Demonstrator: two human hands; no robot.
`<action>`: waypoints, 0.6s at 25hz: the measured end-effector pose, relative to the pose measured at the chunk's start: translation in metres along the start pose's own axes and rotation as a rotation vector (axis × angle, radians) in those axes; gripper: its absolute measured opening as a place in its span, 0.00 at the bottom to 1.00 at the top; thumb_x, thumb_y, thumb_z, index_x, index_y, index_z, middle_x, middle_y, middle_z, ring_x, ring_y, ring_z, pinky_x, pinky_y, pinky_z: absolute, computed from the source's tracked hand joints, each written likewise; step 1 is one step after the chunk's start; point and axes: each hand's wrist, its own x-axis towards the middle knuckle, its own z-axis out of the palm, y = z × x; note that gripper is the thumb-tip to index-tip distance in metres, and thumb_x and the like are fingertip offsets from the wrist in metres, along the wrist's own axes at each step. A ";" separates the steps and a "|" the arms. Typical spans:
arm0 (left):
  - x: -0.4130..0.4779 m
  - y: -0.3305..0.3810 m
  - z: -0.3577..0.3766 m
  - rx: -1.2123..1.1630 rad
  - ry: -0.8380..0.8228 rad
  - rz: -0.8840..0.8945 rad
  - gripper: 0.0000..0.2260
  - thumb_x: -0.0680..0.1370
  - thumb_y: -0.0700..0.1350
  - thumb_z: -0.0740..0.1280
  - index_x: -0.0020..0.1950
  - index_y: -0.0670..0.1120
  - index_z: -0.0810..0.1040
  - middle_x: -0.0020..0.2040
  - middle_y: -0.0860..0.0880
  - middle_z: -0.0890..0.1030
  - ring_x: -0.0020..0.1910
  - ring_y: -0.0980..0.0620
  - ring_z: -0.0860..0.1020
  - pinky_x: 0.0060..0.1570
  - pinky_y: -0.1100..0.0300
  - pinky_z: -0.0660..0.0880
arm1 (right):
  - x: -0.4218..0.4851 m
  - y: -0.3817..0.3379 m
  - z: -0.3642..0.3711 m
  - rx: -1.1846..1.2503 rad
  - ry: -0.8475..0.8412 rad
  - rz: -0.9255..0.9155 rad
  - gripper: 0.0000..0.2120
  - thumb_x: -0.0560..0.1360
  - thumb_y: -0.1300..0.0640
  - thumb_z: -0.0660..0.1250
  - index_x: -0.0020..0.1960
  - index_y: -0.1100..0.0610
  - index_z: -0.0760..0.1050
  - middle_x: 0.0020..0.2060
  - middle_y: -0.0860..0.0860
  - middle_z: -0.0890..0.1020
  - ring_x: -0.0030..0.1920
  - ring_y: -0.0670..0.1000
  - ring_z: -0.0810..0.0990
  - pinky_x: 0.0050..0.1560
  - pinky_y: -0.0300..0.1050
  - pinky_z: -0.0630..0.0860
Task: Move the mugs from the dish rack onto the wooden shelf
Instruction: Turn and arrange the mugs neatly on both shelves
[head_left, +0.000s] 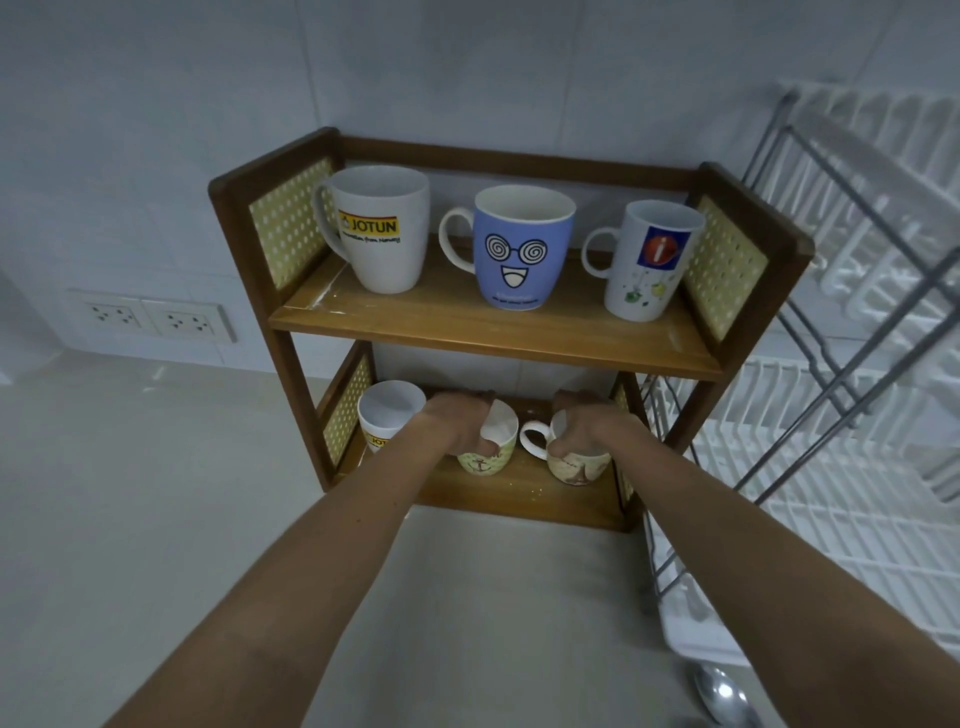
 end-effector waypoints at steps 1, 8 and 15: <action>0.000 -0.001 0.000 0.001 0.000 0.002 0.34 0.73 0.59 0.69 0.72 0.44 0.62 0.67 0.43 0.74 0.61 0.42 0.75 0.54 0.50 0.75 | -0.001 0.001 0.000 -0.022 -0.004 -0.021 0.29 0.69 0.48 0.73 0.66 0.56 0.68 0.63 0.56 0.74 0.60 0.57 0.74 0.49 0.44 0.72; -0.006 -0.006 -0.003 -0.118 -0.113 0.004 0.40 0.76 0.61 0.64 0.78 0.45 0.47 0.77 0.42 0.60 0.72 0.42 0.63 0.68 0.48 0.64 | -0.001 0.009 0.007 -0.049 -0.092 -0.084 0.33 0.71 0.50 0.71 0.72 0.53 0.62 0.69 0.56 0.69 0.66 0.57 0.70 0.59 0.47 0.72; -0.039 -0.077 -0.020 -0.027 -0.211 -0.253 0.40 0.73 0.63 0.66 0.78 0.51 0.50 0.77 0.47 0.60 0.73 0.44 0.62 0.67 0.48 0.65 | 0.010 -0.044 0.004 0.015 -0.040 -0.182 0.47 0.66 0.36 0.71 0.76 0.51 0.53 0.75 0.54 0.61 0.73 0.59 0.61 0.71 0.62 0.60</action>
